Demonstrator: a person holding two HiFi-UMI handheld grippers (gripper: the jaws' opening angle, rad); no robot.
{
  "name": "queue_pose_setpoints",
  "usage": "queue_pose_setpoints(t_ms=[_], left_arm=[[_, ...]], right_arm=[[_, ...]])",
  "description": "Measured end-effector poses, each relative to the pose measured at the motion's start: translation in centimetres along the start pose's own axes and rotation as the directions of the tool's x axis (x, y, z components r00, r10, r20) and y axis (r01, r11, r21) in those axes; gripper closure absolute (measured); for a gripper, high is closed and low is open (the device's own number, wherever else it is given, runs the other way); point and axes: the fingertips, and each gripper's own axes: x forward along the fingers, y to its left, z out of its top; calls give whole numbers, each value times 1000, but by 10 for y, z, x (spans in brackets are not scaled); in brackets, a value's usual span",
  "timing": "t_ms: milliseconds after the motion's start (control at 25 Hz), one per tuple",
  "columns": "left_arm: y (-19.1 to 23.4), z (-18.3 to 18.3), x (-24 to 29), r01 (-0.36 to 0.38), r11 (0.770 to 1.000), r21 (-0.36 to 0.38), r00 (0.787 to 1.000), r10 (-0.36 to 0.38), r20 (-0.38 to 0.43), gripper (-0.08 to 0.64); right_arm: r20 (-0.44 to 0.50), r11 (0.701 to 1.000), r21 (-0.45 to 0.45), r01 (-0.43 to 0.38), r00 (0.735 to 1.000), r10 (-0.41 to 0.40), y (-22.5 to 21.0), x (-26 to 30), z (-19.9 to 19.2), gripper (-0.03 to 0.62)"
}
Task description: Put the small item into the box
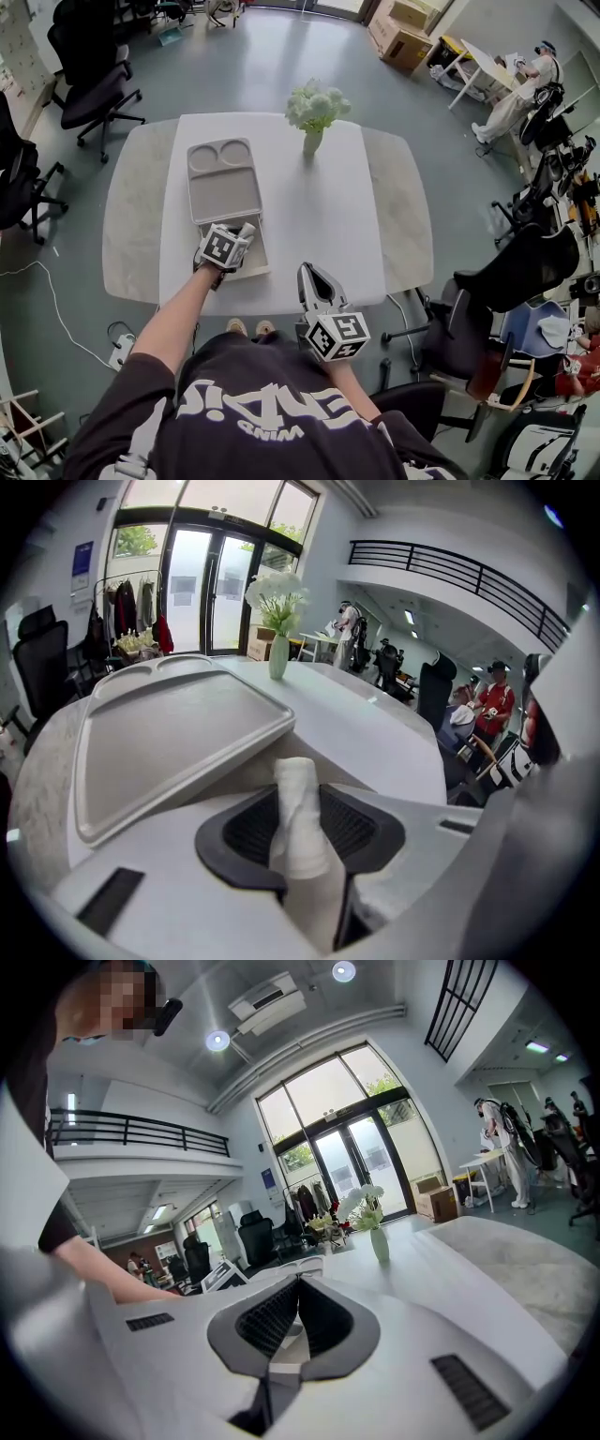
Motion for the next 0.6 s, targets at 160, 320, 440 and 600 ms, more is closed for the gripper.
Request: queue_pose_setpoints(t_ms=[160, 320, 440, 600], left_arm=[[0, -3, 7, 4, 1000, 0, 1000, -4, -19, 417], [-2, -6, 12, 5, 1000, 2, 999, -5, -40, 417], [-3, -8, 14, 4, 1000, 4, 999, -3, -52, 416], [-5, -9, 16, 7, 1000, 5, 999, -7, -50, 416]], right_arm=[[0, 1000, 4, 20, 1000, -20, -5, -3, -1, 569], [-1, 999, 7, 36, 999, -36, -10, -7, -2, 569], [0, 999, 10, 43, 999, -43, -13, -9, -3, 569], [-4, 999, 22, 46, 999, -46, -15, -10, -6, 569]])
